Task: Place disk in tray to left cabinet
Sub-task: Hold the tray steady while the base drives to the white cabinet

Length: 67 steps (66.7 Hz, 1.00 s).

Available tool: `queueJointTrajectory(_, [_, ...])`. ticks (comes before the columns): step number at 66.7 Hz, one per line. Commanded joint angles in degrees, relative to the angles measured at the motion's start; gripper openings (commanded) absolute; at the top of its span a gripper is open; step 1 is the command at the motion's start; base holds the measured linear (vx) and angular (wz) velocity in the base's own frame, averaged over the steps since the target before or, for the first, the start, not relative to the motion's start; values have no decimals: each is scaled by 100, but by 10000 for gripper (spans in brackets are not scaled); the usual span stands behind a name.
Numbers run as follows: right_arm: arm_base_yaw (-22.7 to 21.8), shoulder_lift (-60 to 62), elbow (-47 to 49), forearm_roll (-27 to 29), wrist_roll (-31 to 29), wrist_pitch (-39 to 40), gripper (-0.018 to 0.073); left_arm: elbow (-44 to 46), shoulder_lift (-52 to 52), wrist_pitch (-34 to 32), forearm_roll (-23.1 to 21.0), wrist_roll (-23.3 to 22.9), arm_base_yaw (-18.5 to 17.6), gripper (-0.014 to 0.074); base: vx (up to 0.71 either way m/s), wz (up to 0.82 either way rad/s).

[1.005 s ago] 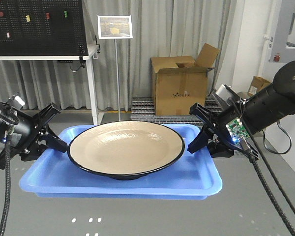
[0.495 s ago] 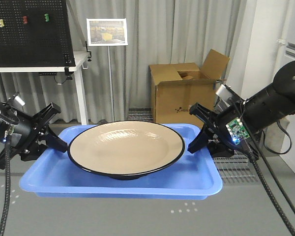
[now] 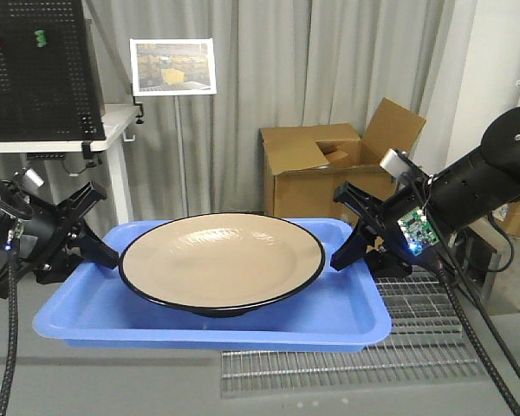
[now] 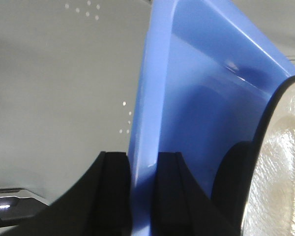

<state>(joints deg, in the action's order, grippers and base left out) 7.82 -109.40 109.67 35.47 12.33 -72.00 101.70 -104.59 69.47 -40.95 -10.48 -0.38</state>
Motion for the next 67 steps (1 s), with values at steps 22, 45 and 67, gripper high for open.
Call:
queueJointTrajectory(22, [241,381,220,1579,38,-84,-6,200,343,229,-1513,-217,-229,0,54,-11])
queueJointTrajectory(45, [241,381,220,1579,38,-78,-6,200,343,230,-1518,-217,-229,0,45,-19])
queueJointTrajectory(67, [241,381,220,1587,38,-85,-6,200,343,223,-1511,-217,-229,0,34,-42])
